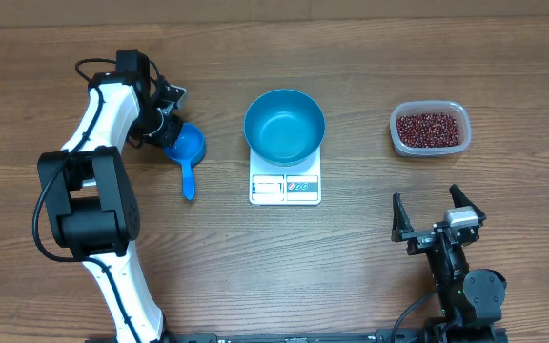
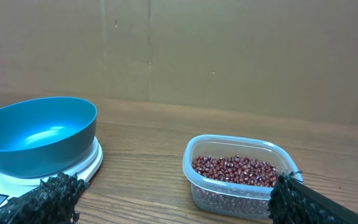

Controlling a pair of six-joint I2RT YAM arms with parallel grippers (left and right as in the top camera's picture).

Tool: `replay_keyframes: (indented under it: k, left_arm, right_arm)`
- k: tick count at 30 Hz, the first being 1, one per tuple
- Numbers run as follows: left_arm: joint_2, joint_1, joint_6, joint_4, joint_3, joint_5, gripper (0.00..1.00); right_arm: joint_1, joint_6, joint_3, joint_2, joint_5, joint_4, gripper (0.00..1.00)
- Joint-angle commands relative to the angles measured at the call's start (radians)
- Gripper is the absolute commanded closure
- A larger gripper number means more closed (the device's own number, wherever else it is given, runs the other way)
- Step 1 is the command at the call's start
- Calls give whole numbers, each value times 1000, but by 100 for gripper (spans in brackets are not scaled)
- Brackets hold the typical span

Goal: Scoop item into bowl and weigh 150g on scale
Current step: 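Close the left gripper on the blue scoop's cup rim, then lift the blue scoop with the left gripper over the teal bowl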

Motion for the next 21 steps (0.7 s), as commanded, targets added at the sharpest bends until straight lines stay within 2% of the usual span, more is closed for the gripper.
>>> replay_keyframes:
  k: [1, 10, 17, 21]
  left_arm:
    - [21, 4, 11, -2, -10, 1, 96]
    - [11, 4, -31, -61, 42, 0, 96]
    - [8, 4, -82, -292, 343, 0, 96]
    - [8, 3, -222, -452, 583, 1, 96]
  right_arm:
    - [-3, -4, -11, -7, 2, 4, 0]
    - [-3, -4, -11, -7, 2, 4, 0]
    - [-3, -4, -11, -7, 2, 4, 0]
    - [-3, -4, -11, -7, 2, 4, 0]
